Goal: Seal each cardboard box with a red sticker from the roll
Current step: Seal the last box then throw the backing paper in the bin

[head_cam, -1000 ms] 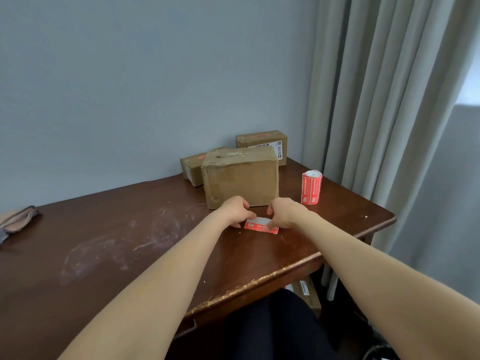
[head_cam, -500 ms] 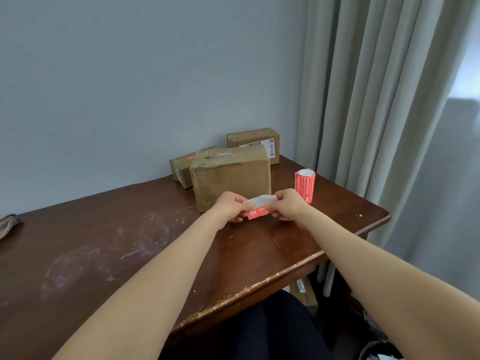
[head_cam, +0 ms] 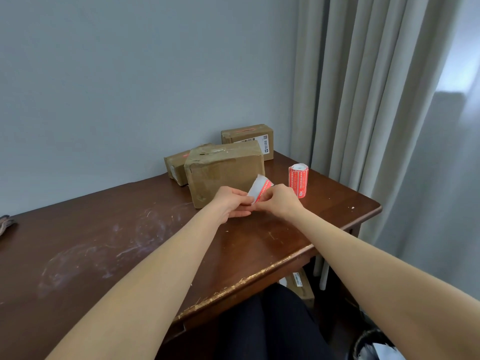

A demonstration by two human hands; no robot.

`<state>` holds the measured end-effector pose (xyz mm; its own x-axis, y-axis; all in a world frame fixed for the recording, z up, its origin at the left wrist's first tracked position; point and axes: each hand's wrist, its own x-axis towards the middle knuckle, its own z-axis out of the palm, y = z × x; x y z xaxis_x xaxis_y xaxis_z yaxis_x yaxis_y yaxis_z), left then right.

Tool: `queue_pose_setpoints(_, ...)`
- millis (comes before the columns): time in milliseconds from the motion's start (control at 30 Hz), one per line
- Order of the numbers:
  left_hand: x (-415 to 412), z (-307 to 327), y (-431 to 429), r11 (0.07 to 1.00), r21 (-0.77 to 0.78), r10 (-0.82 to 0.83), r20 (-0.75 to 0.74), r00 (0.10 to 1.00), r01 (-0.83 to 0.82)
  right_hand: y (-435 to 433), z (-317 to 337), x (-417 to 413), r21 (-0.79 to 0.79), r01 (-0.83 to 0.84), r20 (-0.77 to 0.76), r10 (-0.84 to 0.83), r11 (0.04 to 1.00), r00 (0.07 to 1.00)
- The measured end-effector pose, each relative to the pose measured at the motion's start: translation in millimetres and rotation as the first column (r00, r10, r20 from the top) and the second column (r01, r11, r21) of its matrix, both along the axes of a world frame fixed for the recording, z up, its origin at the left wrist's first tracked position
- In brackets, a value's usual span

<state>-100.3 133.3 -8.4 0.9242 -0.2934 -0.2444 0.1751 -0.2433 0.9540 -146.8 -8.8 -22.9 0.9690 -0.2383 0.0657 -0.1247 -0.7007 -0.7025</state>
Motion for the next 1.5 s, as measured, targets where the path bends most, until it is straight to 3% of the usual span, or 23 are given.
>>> queue_pose_setpoints(533,-2.0,4.1,-10.9,0.994,0.104,-0.018,0.047,0.999,0.013,-10.3,4.7,-8.9,0.132,-0.050,-0.004,0.051,0.990,0.999)
queue_pose_setpoints(767,3.5,3.8,-5.7,0.964,0.265,-0.023,0.102,0.995,-0.005,-18.5,7.0,-10.9,0.292,0.066,-0.021,-0.063,0.954,0.998)
queue_pose_setpoints(933,7.1,2.9,2.9,0.882,0.471,-0.074,0.203,0.977,-0.031,-29.1,13.7,-11.6,0.446,0.170,-0.046,-0.167,0.879,0.985)
queue_pose_setpoints(1133,5.6,3.1,11.1,0.675,0.738,-0.267,0.272,0.924,-0.022,-30.2,29.3,-11.0,0.572,0.194,-0.035,-0.213,0.797,0.976)
queue_pose_setpoints(1267,4.6,4.8,15.3,0.572,0.820,-0.350,0.276,0.895,-0.029,-28.1,43.6,-9.0,0.641,0.162,0.012,-0.221,0.750,0.975)
queue_pose_setpoints(1500,-0.6,15.2,19.5,0.561,0.827,-0.373,0.292,0.881,-0.036,-22.0,58.9,-4.9,0.678,0.061,0.066,-0.143,0.733,0.987)
